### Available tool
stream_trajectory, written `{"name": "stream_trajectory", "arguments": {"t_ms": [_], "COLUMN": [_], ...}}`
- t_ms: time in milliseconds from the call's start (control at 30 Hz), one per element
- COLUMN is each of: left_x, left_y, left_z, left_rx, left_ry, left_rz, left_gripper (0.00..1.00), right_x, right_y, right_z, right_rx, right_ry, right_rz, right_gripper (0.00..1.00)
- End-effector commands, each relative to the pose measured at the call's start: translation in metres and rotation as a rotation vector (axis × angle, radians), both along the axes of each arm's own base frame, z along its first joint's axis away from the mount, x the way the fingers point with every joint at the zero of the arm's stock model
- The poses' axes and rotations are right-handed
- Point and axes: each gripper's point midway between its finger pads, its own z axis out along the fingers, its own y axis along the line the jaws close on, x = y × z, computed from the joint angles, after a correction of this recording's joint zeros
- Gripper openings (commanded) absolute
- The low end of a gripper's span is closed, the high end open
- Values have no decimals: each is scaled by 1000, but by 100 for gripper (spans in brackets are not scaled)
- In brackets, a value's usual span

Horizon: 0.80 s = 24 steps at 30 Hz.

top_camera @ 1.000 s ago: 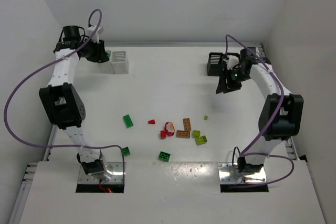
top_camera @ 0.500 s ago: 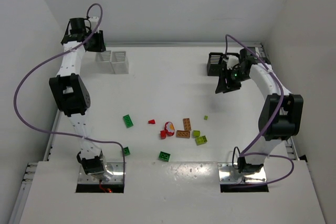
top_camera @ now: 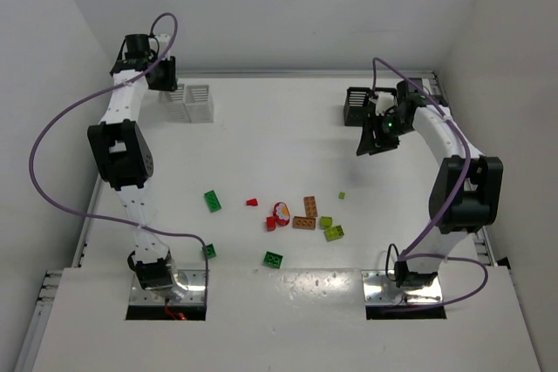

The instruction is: Sort the legos into containers by color

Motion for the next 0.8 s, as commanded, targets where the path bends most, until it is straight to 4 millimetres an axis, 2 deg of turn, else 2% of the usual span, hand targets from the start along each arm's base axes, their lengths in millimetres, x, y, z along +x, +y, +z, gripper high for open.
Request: {"name": "stream_trajectory", "arguments": {"t_ms": [0, 67, 100, 133, 167, 200, 267, 333, 367, 433, 467, 567, 600, 633, 667, 700, 733, 767], "left_x": [2, -1, -3, -1, -3, -2, -4, -4, -4, -8, -15, -33, -51, -59, -68, -77, -98, -108], "left_y": [4, -2, -5, -6, -8, -8, -8, -3, -5, 2, 3, -3, -7, -11, -8, -9, -7, -7], "left_z": [4, 13, 9, 19, 13, 22, 24, 41, 71, 102, 138, 188, 224, 228, 240, 249, 258, 261], "left_rx": [18, 13, 2, 0, -9, -4, -4, -14, -39, -58, -49, -30, -10, -1, 20, 11, -1, -5], "left_ry": [-22, -40, -30, -58, -44, -68, -68, -103, -179, -248, -327, -435, -507, -517, -543, -564, -580, -585], "left_rz": [8, -33, -44, -52, -59, -59, -59, -47, -63, -40, -50, -92, -97, -92, -66, -50, -33, -41], "left_gripper": [45, 57, 59, 63, 64, 64, 66, 66, 66, 66, 66, 66, 66, 64, 56, 53, 53, 56], "right_x": [11, 7, 9, 9, 8, 8, 9, 10, 10, 9, 10, 5, 1, -6, -10, -14, -26, -32], "right_y": [4, 7, 10, 9, 13, 16, 19, 25, 26, 36, 42, 64, 76, 82, 89, 96, 113, 122], "right_z": [13, 12, 14, 13, 13, 12, 12, 14, 17, 18, 21, 21, 20, 16, 12, 8, 4, 1], "right_rx": [10, 11, 1, -8, -8, -20, -30, -42, -56, -79, -77, -77, -86, -89, -89, -97, -100, -99], "right_ry": [-46, -35, -44, -44, -44, -44, -53, -69, -78, -89, -101, -108, -110, -102, -98, -91, -87, -85], "right_rz": [15, 24, 34, 31, 42, 53, 61, 88, 93, 124, 137, 209, 243, 273, 296, 318, 383, 412], "right_gripper": [48, 48, 48, 48, 48, 48, 48, 48, 48, 48, 48, 48, 48, 48, 48, 48, 48, 48]}}
